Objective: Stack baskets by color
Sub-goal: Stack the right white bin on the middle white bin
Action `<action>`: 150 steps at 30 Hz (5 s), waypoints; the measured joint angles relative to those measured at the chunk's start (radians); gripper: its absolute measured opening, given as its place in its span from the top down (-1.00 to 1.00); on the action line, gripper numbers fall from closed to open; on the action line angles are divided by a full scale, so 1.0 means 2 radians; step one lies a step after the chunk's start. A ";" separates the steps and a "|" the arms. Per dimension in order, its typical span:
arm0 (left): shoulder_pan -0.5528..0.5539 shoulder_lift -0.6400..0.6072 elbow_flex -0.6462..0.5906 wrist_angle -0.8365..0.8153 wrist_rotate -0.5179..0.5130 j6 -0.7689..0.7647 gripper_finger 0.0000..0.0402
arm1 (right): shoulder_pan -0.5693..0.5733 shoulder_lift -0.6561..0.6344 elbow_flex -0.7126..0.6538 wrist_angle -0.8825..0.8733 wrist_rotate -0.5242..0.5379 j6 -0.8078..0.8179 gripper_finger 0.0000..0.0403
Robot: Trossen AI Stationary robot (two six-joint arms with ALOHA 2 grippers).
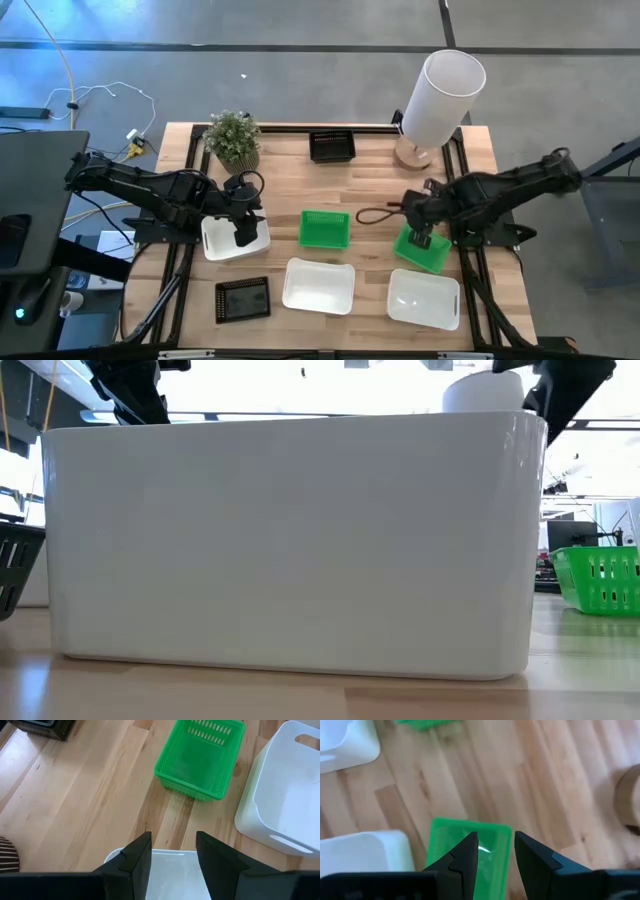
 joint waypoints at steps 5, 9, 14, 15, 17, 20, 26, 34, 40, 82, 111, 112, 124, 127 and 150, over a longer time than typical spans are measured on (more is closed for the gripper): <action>0.000 0.000 0.000 0.000 0.000 -0.004 0.30 | 0.038 0.001 -0.009 -0.001 -0.014 0.045 0.43; 0.000 0.000 0.000 0.001 0.000 -0.004 0.30 | 0.064 0.001 -0.028 -0.002 -0.037 0.079 0.43; 0.000 0.000 0.000 0.001 0.000 -0.005 0.30 | 0.093 0.001 -0.053 -0.002 -0.071 0.127 0.43; 0.000 0.000 0.000 0.001 0.000 -0.008 0.30 | 0.099 0.001 -0.058 0.000 -0.075 0.136 0.43; 0.000 0.000 0.000 0.001 0.000 -0.009 0.30 | 0.109 0.001 -0.064 0.001 -0.082 0.149 0.43; 0.000 0.000 0.000 0.001 0.000 -0.009 0.30 | 0.123 0.001 -0.069 0.002 -0.092 0.164 0.43; 0.000 0.000 0.000 0.001 0.000 -0.012 0.30 | 0.150 0.001 -0.071 0.022 -0.108 0.174 0.43; 0.000 0.000 0.000 0.004 0.000 -0.013 0.30 | 0.195 0.001 -0.071 0.056 -0.106 0.175 0.43; 0.000 0.000 0.000 0.004 0.000 -0.012 0.30 | 0.220 0.022 -0.071 0.099 -0.089 0.175 0.43; 0.000 0.000 0.000 0.004 0.000 -0.012 0.30 | 0.228 0.190 -0.071 0.153 -0.109 0.197 0.86; 0.000 0.000 0.000 0.004 0.000 -0.012 0.30 | 0.218 0.101 -0.071 0.151 -0.051 0.251 1.00; 0.000 0.000 0.000 0.004 0.000 -0.012 0.30 | 0.213 0.096 -0.071 0.153 -0.049 0.251 1.00; 0.000 0.000 0.000 -0.004 0.019 -0.012 0.30 | 0.157 0.082 -0.001 0.137 -0.022 0.164 1.00; 0.000 0.000 0.000 -0.013 0.019 -0.012 0.30 | 0.139 0.082 0.030 0.116 -0.005 0.134 1.00; 0.000 0.000 0.000 -0.031 0.019 -0.012 0.30 | -0.018 0.165 0.232 0.067 -0.031 -0.086 1.00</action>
